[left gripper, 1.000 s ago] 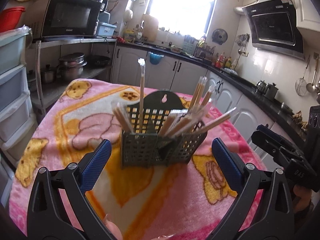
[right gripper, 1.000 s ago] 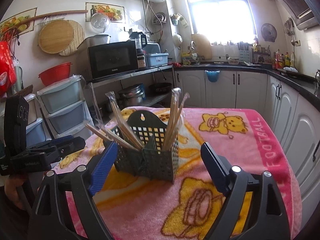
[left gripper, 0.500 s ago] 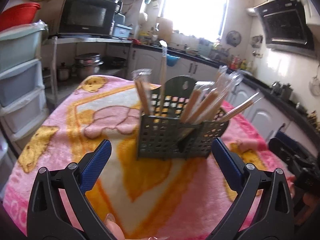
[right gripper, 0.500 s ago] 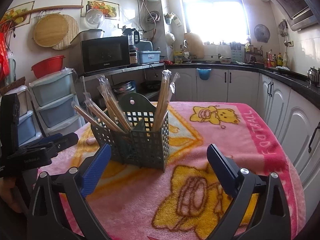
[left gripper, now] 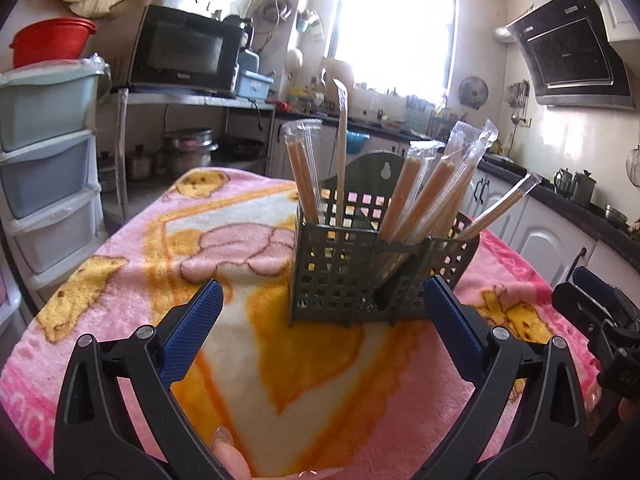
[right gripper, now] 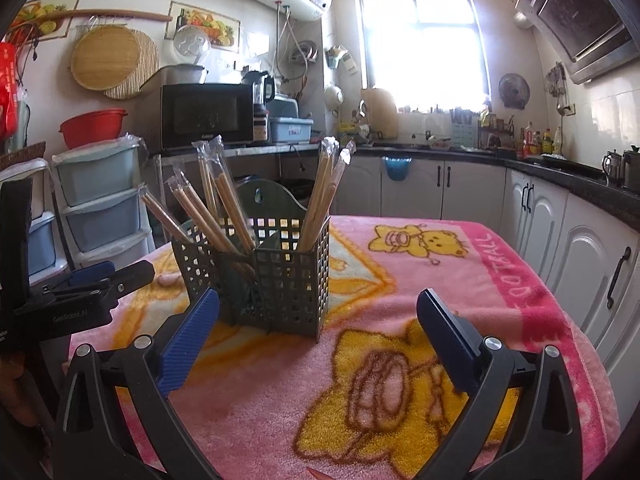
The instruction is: Organize utensils
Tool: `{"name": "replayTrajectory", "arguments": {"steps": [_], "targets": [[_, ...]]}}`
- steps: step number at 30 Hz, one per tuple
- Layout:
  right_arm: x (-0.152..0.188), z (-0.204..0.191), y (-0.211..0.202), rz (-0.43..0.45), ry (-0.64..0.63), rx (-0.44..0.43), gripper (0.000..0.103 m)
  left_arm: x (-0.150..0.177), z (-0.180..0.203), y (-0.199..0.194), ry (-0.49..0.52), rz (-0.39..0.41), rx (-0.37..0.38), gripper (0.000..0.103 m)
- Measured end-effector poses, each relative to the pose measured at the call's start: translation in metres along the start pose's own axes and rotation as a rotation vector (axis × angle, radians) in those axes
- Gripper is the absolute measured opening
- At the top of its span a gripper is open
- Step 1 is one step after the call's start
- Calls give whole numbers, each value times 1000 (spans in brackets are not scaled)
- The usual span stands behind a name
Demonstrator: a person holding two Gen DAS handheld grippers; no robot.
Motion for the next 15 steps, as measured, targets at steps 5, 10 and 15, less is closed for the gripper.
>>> {"name": "replayTrajectory", "arguments": {"steps": [5, 10, 15], "targets": [[-2, 3, -7, 71, -4, 47, 96, -3, -1, -3, 11, 51, -8, 93], [1, 3, -12, 109, 1, 61, 96, -2, -3, -4, 21, 69, -6, 93], [2, 4, -13, 115, 9, 66, 96, -1, -4, -4, 21, 71, -7, 93]]}}
Point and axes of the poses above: each gripper's, at about its wrist camera, not at the fingertips, and y roughly the way its jaws point, z to its right, x to its underside, the point moved 8 cm from there along y, roughly the way its jaws point, and after that the axes turned 7 degrees about -y, right-handed, at the moved point
